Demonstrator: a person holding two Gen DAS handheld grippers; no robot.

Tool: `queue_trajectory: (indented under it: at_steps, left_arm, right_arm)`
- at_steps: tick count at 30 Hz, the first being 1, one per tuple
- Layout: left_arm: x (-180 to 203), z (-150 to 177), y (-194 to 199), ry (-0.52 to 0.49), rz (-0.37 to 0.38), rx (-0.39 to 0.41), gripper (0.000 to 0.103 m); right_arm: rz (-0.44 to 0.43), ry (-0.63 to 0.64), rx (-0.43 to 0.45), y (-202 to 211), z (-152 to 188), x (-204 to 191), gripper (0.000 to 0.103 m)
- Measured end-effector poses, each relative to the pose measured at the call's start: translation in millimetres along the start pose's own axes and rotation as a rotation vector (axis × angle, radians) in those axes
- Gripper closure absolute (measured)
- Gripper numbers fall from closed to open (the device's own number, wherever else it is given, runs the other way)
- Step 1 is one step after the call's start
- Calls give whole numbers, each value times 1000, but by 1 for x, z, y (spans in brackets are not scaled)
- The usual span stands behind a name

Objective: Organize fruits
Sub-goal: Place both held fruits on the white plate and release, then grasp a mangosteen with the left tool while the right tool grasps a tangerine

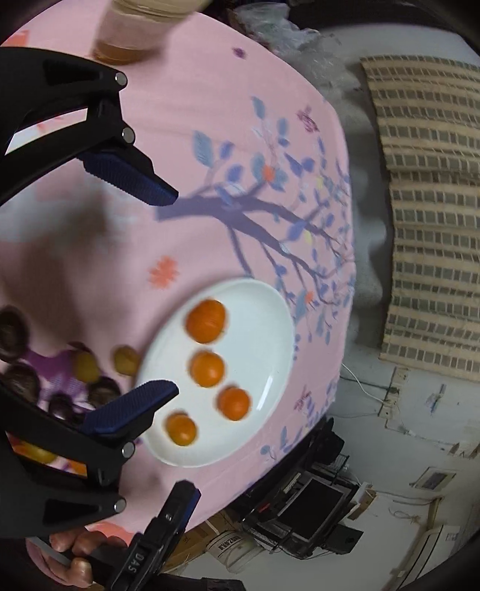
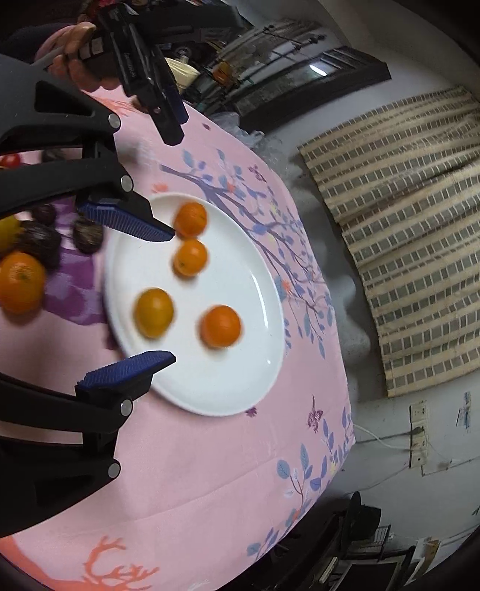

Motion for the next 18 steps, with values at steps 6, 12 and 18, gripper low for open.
queue_trajectory:
  at_steps: [6, 12, 18]
  left_arm:
    - [-39, 57, 14, 25, -34, -36, 10]
    - [-50, 74, 18, 88, -1, -78, 10]
    - [-38, 76, 19, 44, -1, -81, 10]
  right_arm:
    - [-26, 9, -83, 18, 57, -10, 40]
    - [-36, 25, -127, 26, 86, -15, 40]
    - [-19, 30, -174, 16, 95, -10, 47]
Point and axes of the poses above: each gripper's, at about its wrist camera, not at the fingertips, and y roughly against the way its jaws point, x to its right, z to its underside, the point moved 9 cm from there along -y, roughly the way its jaws point, and after that the axes turned 7 degrees about y, right-handed, at the moved point
